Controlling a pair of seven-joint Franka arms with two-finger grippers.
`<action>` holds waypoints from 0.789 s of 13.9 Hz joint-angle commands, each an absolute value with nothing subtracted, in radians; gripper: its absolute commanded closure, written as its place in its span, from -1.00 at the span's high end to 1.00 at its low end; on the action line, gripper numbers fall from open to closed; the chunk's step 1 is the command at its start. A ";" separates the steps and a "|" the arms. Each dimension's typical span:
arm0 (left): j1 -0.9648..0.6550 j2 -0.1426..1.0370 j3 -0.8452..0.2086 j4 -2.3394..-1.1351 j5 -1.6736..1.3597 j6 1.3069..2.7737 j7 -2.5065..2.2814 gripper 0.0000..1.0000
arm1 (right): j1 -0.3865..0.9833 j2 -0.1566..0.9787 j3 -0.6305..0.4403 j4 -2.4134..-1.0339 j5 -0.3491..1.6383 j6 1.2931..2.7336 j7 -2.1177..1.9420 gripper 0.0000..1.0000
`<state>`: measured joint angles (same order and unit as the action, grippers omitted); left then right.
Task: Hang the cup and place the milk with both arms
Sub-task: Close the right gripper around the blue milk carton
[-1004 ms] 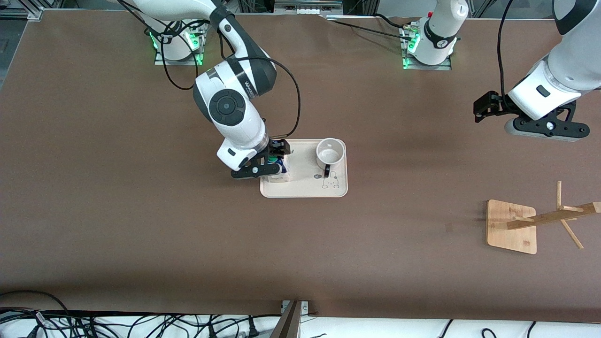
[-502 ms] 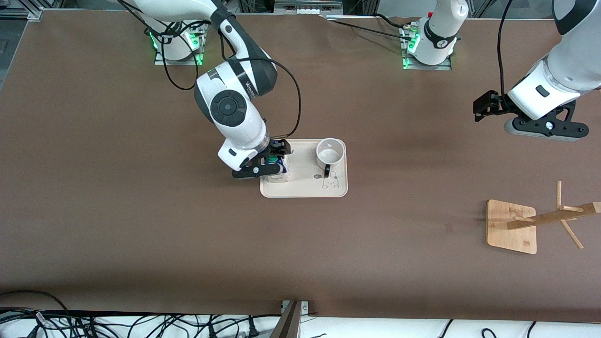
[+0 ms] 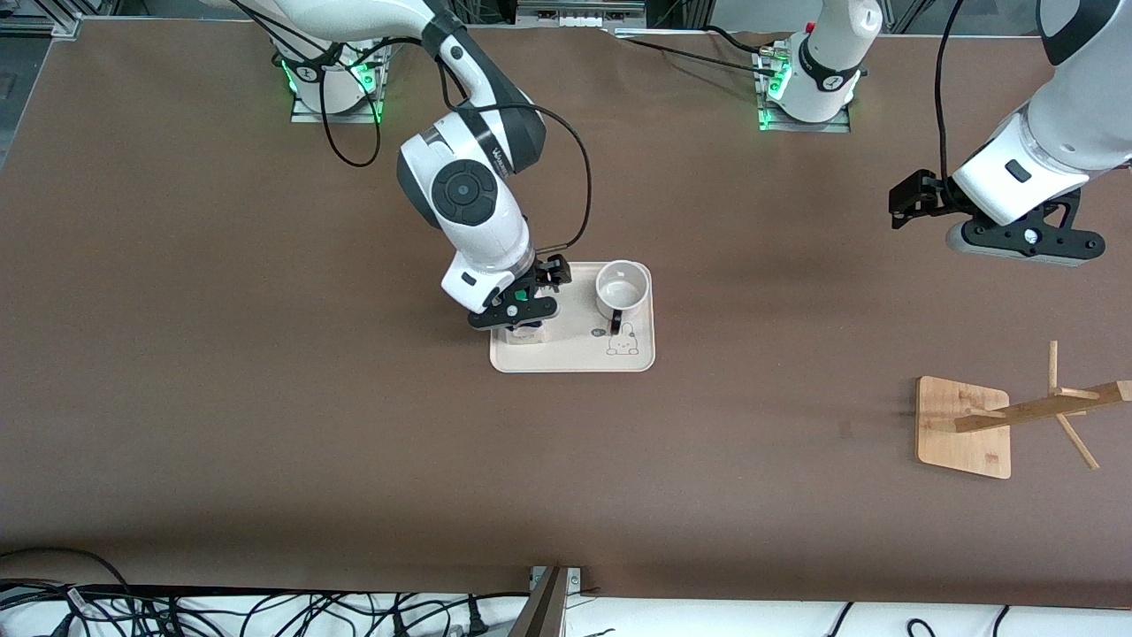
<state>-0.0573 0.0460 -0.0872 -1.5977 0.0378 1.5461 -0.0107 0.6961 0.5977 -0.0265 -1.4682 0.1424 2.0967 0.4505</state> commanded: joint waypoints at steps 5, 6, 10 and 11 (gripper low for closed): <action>-0.055 0.061 -0.092 -1.562 0.048 1.516 -0.011 1.00 | 0.690 0.595 -0.043 -1.477 0.163 2.102 0.433 1.00; -0.055 0.061 -0.092 -1.562 0.048 1.516 -0.011 1.00 | 0.686 0.592 -0.046 -1.477 0.163 2.102 0.430 1.00; -0.054 0.061 -0.092 -1.562 0.048 1.509 -0.011 1.00 | 0.658 0.591 -0.048 -1.477 0.164 2.079 0.313 0.81; -0.055 0.061 -0.092 -1.562 0.048 1.509 -0.011 1.00 | 0.658 0.588 -0.048 -1.477 0.164 2.077 0.307 0.62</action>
<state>-0.0569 0.0460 -0.0872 -1.5977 0.0378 1.5409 -0.0107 0.6684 0.6059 -0.0491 -1.4681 0.1425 2.0949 0.3563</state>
